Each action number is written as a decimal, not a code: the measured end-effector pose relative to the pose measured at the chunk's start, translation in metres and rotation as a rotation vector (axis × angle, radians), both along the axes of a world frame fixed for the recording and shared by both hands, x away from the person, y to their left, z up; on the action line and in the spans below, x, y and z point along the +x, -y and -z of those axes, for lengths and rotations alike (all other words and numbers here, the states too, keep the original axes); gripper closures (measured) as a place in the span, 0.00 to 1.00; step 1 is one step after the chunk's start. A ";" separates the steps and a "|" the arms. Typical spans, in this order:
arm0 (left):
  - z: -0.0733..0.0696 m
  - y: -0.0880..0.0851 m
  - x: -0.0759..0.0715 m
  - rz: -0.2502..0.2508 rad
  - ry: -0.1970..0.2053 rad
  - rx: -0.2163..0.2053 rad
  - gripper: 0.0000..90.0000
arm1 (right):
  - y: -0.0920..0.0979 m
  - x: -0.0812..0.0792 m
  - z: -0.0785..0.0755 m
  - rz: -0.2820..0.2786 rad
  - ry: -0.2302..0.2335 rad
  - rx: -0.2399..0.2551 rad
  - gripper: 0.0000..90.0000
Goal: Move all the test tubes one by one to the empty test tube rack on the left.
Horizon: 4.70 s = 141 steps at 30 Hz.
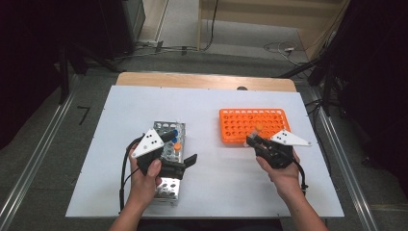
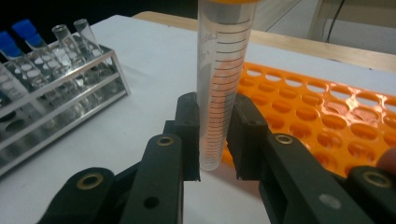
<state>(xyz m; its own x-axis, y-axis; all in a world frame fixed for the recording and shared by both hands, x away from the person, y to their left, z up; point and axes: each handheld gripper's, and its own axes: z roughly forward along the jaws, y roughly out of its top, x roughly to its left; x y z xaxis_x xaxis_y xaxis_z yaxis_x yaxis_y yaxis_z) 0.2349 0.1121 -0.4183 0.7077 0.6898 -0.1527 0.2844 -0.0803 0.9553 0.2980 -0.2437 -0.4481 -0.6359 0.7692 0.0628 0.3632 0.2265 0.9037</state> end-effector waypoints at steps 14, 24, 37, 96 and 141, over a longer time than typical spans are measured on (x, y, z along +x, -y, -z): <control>0.001 0.025 -0.002 0.035 -0.037 0.017 0.00 | -0.005 -0.034 0.000 -0.114 -0.020 -0.014 0.81; 0.001 0.050 -0.003 0.049 -0.064 0.048 0.16 | -0.026 -0.041 -0.001 -0.195 -0.019 -0.039 0.81; 0.000 0.059 -0.006 0.117 -0.054 0.036 0.48 | -0.068 -0.052 0.002 -0.311 -0.054 -0.085 0.81; -0.009 0.006 -0.005 0.026 -0.015 0.011 0.78 | -0.007 -0.027 -0.012 -0.306 -0.047 0.007 0.00; 0.017 -0.025 -0.007 -0.100 -0.054 0.176 0.76 | 0.055 0.001 0.003 -0.126 -0.047 0.009 0.00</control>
<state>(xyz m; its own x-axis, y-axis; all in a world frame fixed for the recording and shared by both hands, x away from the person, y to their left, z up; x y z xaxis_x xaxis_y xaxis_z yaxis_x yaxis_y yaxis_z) 0.2277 0.1373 -0.4356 0.6288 0.7753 -0.0596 0.3494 -0.2133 0.9124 0.2989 -0.2987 -0.4506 -0.7235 0.6828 0.1015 0.3747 0.2649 0.8885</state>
